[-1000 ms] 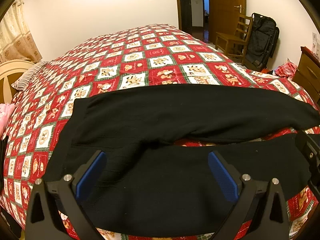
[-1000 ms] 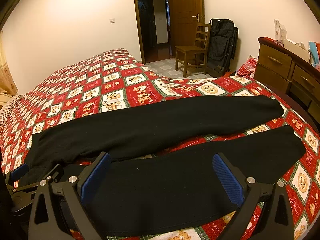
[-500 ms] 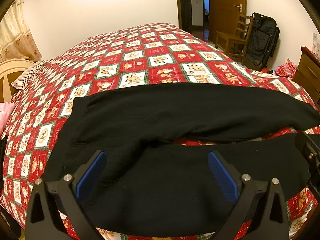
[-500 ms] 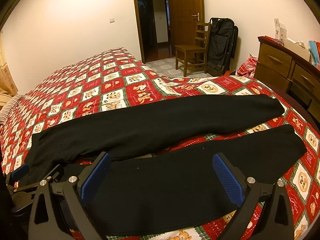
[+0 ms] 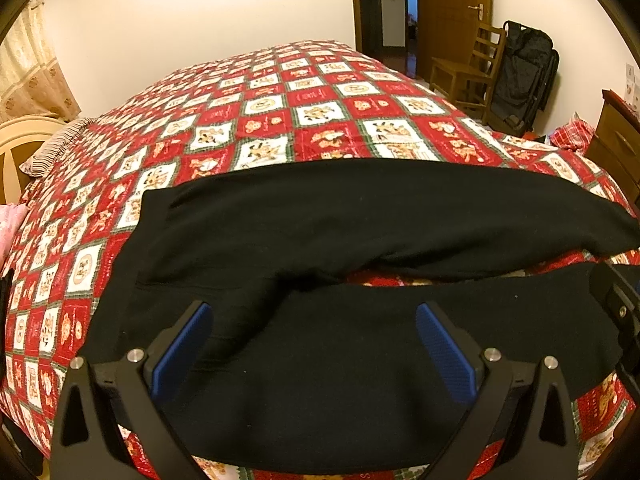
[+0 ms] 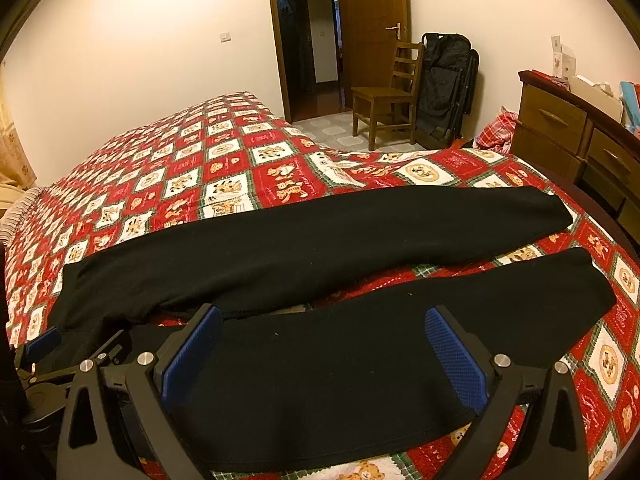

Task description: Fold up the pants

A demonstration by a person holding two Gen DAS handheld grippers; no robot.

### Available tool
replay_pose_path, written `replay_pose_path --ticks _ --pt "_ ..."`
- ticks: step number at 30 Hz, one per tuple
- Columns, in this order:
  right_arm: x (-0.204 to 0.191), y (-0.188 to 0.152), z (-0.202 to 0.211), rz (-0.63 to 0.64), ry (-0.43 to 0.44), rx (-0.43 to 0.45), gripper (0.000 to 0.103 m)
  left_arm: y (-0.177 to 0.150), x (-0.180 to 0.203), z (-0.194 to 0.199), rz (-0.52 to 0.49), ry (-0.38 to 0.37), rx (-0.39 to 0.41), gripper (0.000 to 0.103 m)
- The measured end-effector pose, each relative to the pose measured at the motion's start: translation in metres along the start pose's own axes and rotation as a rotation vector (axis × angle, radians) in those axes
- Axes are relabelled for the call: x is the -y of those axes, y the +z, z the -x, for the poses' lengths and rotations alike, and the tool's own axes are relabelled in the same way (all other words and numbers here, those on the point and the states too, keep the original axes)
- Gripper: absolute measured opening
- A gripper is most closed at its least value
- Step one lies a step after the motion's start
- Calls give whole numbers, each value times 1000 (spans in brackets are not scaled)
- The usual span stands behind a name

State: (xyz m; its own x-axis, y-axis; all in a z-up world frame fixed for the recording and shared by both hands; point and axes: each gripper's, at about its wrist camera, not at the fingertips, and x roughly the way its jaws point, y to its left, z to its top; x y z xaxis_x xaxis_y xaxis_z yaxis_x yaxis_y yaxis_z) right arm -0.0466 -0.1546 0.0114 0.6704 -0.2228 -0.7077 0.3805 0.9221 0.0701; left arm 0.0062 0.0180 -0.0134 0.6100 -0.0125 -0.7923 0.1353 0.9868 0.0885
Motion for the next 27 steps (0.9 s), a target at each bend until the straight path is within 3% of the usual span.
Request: replay_pose_path --ticks 7,14,20,27 --pt "-1 12 -16 48 41 -47 102 2 -4 -11 -1 -6 -33 103" --pt "-27 65 -64 234 237 -214 102 23 -30 -17 -42 30 -16 103" --pt "-52 100 -111 310 287 -140 101 57 -74 -44 -2 71 -2 103" --pt "-81 110 -164 430 290 -203 88 73 -106 -102 90 80 -99 103"
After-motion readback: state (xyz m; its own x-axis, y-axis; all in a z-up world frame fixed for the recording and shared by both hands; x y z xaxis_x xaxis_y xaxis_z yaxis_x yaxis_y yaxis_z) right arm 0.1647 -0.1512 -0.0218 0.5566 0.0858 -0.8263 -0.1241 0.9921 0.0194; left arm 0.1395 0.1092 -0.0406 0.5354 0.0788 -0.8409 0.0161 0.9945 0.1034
